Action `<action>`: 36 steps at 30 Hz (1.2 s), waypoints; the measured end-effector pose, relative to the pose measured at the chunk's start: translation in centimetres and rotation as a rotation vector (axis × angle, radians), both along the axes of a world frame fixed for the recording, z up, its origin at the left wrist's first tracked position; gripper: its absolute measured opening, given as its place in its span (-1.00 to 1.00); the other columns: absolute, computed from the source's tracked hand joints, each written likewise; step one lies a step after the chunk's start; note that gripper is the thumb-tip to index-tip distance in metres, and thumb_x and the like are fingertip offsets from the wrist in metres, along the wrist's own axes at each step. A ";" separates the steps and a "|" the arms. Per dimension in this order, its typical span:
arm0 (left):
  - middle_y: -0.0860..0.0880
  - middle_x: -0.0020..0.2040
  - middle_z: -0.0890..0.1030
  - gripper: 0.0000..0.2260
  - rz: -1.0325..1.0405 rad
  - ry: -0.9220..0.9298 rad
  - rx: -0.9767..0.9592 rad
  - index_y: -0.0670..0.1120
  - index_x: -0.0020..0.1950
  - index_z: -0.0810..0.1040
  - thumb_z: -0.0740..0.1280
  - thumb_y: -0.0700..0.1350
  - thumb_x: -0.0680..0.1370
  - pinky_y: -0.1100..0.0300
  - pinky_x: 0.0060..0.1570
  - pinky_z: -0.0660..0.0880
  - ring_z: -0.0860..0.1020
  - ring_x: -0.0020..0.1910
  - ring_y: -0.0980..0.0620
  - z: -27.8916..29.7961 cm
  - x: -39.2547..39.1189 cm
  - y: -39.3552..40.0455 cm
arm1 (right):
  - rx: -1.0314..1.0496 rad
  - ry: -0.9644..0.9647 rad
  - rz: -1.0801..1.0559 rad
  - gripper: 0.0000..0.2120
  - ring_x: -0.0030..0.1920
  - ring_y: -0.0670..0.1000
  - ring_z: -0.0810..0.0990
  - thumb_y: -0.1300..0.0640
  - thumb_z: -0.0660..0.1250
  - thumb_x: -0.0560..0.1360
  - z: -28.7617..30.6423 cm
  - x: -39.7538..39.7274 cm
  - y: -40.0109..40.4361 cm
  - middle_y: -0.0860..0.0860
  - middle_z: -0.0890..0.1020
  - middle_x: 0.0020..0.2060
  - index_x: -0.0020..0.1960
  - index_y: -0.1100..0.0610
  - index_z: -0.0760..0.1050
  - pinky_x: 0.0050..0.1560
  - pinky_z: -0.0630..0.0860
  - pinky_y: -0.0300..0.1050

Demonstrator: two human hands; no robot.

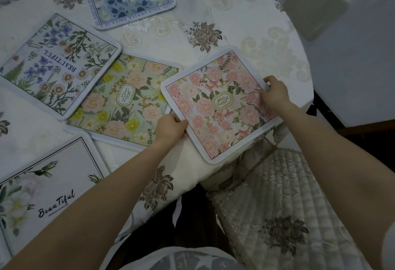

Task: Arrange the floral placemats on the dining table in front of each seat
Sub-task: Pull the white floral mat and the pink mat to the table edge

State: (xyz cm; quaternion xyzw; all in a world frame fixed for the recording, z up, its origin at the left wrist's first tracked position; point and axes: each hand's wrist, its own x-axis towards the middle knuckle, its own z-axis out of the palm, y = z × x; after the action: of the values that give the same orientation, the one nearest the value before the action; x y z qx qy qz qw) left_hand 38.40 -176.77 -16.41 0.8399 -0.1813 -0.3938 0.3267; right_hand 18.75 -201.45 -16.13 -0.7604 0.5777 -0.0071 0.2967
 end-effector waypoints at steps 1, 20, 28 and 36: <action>-0.21 -0.33 0.65 -0.70 -0.014 -0.008 0.004 -0.14 -0.43 0.46 0.36 -0.18 0.50 0.08 -0.22 0.62 0.66 -0.35 -0.08 0.0 0.1 0.0 | 0.000 0.004 -0.002 -0.61 0.06 0.28 0.54 0.26 0.28 0.49 0.0 0.0 0.0 0.29 0.51 0.17 0.30 0.24 0.36 -0.13 0.39 -0.07; -0.07 -0.53 0.52 -0.56 -0.222 -0.144 0.073 -0.11 -0.57 0.46 0.29 -0.11 0.53 0.25 -0.42 0.40 0.44 -0.53 0.05 -0.2 0.5 0.1 | -0.044 -0.007 -0.088 -0.68 0.09 0.24 0.54 0.20 0.30 0.47 0.4 0.3 0.4 0.24 0.56 0.14 0.21 0.22 0.48 -0.03 0.46 -0.05; -0.01 -0.57 0.44 -0.57 -0.290 -0.219 0.104 -0.11 -0.55 0.43 0.28 -0.05 0.53 0.24 -0.48 0.34 0.41 -0.55 0.05 0.6 1.0 -0.4 | -0.187 0.032 0.042 -0.59 0.27 0.25 0.35 0.17 0.23 0.51 1.2 1.3 2.1 0.24 0.42 0.25 0.35 0.19 0.38 0.21 0.38 0.13; 0.00 -0.47 0.41 -0.72 -0.100 -0.350 -0.006 -0.10 -0.34 0.40 0.28 0.01 0.50 0.18 -0.45 0.27 0.37 -0.48 0.05 4.1 2.4 1.1 | -0.196 -0.246 0.208 -0.63 0.30 0.13 0.36 0.13 0.25 0.53 4.4 7.5 6.6 0.12 0.46 0.26 0.32 0.12 0.40 0.22 0.34 -0.04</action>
State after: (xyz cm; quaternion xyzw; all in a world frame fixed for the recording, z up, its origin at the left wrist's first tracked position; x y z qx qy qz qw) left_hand 40.76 -175.69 -12.30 0.8846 -0.2781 -0.2566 0.2726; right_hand 26.24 -194.85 -11.73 -0.8348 0.4518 -0.1255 0.2886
